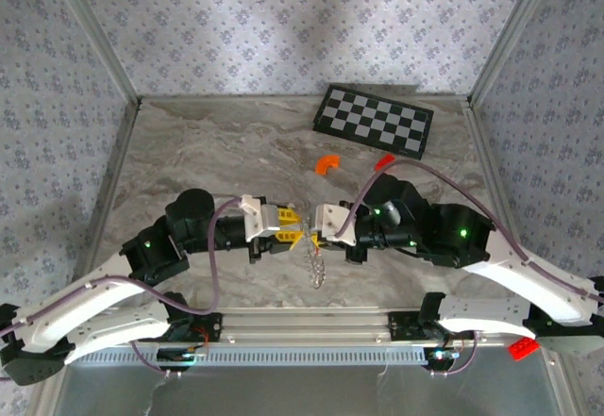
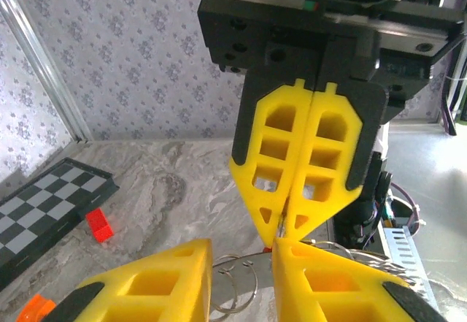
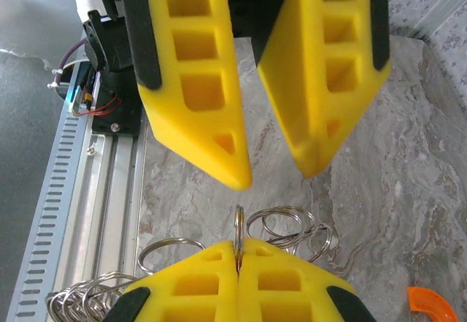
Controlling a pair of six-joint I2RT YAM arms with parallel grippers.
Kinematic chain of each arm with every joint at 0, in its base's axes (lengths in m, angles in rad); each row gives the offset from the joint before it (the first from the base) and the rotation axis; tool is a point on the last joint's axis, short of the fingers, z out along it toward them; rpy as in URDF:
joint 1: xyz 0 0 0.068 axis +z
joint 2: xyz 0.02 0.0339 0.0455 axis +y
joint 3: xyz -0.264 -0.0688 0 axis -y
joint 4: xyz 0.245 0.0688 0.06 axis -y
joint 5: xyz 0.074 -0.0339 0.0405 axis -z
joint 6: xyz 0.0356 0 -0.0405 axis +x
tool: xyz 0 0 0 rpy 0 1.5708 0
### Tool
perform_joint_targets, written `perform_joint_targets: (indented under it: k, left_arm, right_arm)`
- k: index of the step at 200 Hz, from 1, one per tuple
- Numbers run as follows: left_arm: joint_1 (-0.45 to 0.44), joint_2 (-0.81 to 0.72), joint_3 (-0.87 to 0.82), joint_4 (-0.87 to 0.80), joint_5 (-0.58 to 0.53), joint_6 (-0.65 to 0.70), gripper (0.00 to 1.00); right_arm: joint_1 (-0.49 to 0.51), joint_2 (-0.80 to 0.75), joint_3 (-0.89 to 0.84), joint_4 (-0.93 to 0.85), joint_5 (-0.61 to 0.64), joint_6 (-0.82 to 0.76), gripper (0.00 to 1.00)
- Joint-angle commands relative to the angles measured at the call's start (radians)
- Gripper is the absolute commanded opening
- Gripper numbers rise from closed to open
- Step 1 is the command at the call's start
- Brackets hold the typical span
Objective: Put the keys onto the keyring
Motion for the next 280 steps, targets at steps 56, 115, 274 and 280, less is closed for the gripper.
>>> perform_joint_targets:
  k: [56,115,274,280]
  left_arm:
    - [-0.007,0.022,0.005,0.022,0.013,0.014,0.27]
    - [-0.007,0.006,-0.019,0.033,0.035,0.010,0.27]
    - [-0.007,0.032,-0.036,0.036,-0.017,0.020,0.16]
    - [-0.007,0.033,-0.033,0.038,-0.016,0.020,0.13]
  right_arm:
    - [0.007,0.001,0.039,0.000,0.046,-0.008,0.00]
    - [0.000,0.001,0.027,0.004,0.038,0.005,0.00]
    - [-0.012,0.019,0.009,0.055,-0.025,0.016,0.00]
    - [-0.012,0.019,0.007,0.056,-0.025,0.016,0.00]
